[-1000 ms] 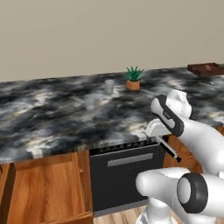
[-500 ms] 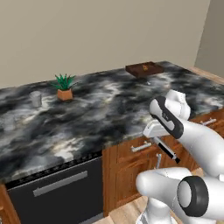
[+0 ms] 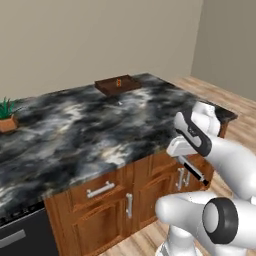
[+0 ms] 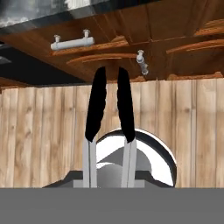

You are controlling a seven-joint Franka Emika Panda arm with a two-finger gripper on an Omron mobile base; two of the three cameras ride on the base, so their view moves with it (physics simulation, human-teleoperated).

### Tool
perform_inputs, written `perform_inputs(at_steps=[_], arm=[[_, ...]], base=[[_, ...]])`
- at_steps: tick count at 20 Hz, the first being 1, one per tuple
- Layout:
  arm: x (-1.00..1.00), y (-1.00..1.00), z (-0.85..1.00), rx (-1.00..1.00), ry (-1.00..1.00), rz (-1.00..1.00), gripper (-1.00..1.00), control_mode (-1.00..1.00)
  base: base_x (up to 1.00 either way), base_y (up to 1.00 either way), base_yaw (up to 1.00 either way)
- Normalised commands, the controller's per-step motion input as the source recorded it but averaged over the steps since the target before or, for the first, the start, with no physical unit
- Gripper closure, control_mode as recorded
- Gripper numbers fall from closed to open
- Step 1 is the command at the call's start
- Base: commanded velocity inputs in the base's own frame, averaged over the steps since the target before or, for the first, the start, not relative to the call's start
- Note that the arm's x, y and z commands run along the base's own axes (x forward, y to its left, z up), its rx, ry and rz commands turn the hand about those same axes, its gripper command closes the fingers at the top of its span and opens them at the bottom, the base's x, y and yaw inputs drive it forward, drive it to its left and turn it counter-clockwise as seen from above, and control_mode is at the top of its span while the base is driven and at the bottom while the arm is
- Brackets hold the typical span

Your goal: Take the tongs from the drawer on the left and place them on the dining counter next to the tray containing the hot dog.

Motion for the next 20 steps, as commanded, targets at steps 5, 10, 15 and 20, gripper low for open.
perform_inputs(at_steps=[5,10,15,20], arm=[[0.0,0.0,0.0,0.0,0.0,0.0,1.0,1.0],[0.0,0.0,0.0,0.0,0.0,0.0,1.0,1.0],[0.0,0.0,0.0,0.0,0.0,0.0,1.0,1.0],[0.0,0.0,0.0,0.0,0.0,0.0,1.0,1.0]], base=[[0.1,-1.0,0.0],[0.3,-1.0,0.02],[0.54,-1.0,0.08],[0.51,-1.0,0.11]])
